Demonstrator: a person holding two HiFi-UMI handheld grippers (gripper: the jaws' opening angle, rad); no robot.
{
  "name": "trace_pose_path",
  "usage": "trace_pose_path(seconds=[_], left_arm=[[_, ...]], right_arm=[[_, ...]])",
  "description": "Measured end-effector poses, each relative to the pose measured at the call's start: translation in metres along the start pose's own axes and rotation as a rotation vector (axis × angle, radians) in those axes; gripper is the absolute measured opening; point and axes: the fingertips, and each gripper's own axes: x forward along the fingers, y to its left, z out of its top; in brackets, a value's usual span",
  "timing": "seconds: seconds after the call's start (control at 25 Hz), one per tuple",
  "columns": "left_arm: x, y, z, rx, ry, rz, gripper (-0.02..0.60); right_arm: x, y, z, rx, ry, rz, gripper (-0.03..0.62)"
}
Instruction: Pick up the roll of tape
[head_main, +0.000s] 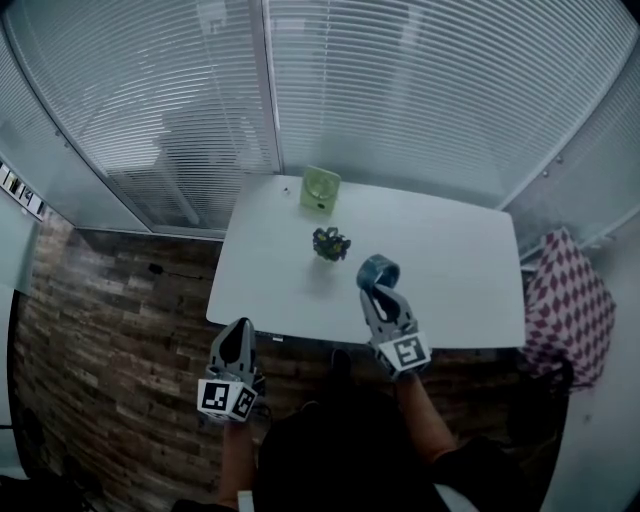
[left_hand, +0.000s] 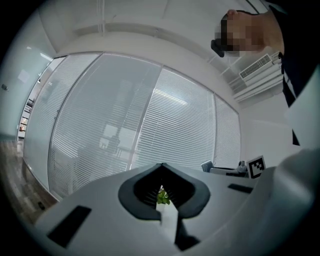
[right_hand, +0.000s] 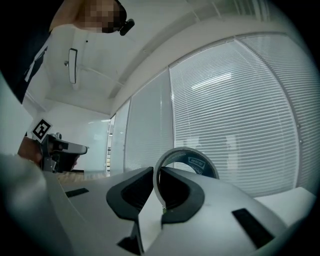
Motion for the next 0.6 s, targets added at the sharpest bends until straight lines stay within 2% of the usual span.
trace_pose_path(seconds=[0.6], left_arm=[[-0.001, -0.001, -0.001, 0.009, 0.003, -0.008, 0.006]], right_arm=[[-0.003, 0.011, 0.001, -0.011, -0.009, 0.013, 0.046]])
